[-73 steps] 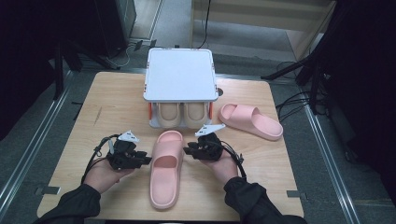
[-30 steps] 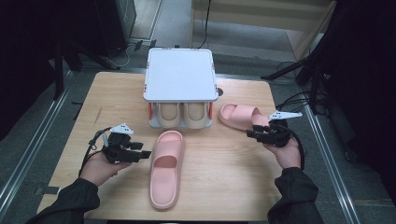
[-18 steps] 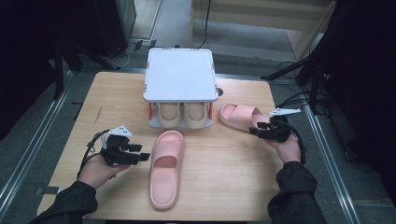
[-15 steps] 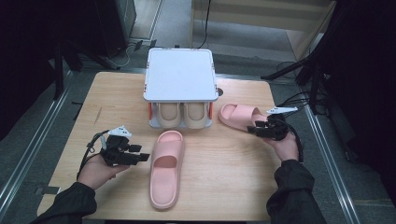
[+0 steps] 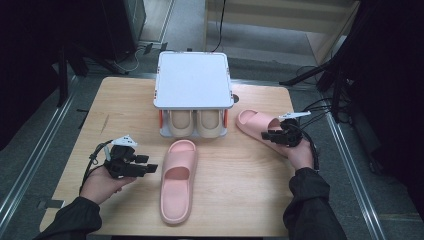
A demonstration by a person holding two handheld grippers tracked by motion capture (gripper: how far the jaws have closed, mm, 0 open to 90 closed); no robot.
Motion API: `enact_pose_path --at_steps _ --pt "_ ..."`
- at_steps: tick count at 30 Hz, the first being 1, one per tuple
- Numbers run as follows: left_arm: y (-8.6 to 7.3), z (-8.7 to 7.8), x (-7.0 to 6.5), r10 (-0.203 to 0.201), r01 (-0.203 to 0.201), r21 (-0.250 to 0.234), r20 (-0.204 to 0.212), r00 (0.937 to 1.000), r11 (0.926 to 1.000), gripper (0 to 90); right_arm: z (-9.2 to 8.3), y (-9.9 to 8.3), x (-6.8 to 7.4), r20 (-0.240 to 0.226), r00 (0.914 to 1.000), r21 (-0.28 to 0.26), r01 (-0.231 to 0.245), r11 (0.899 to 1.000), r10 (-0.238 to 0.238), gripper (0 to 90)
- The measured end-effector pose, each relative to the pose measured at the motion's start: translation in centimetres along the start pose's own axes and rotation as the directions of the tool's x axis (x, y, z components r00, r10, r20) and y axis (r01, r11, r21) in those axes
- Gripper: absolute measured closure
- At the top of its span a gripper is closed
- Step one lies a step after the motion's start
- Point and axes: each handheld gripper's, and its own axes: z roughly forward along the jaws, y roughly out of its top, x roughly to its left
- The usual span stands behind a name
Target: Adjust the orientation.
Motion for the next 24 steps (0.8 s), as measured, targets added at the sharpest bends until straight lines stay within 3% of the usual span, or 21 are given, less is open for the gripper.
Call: enact_pose_path --at_steps 7,16,21,24 --pt "0.0 0.0 -0.1 0.002 -0.002 0.000 0.002 1.0000 1.0000 43.0 -0.6 0.3 0.9 0.030 0.9981 -0.007 0.055 0.998 -0.054 83.7" --pt "0.5 0.3 -0.1 0.012 -0.012 0.001 0.010 0.9999 0.9999 43.0 -2.8 -0.1 2.0 0.097 0.9946 -0.028 0.038 0.999 -0.036 85.7" --pt "1.0 0.7 -0.1 0.025 -0.025 0.003 0.016 0.9996 0.9997 43.0 -4.5 -0.6 3.9 0.103 0.9946 -0.052 0.013 0.999 -0.007 85.6" --pt "1.4 0.9 -0.1 0.027 -0.027 0.006 0.020 0.9994 0.9996 42.9 -5.2 -0.8 5.3 0.098 0.9949 -0.060 0.029 0.998 -0.023 85.5"
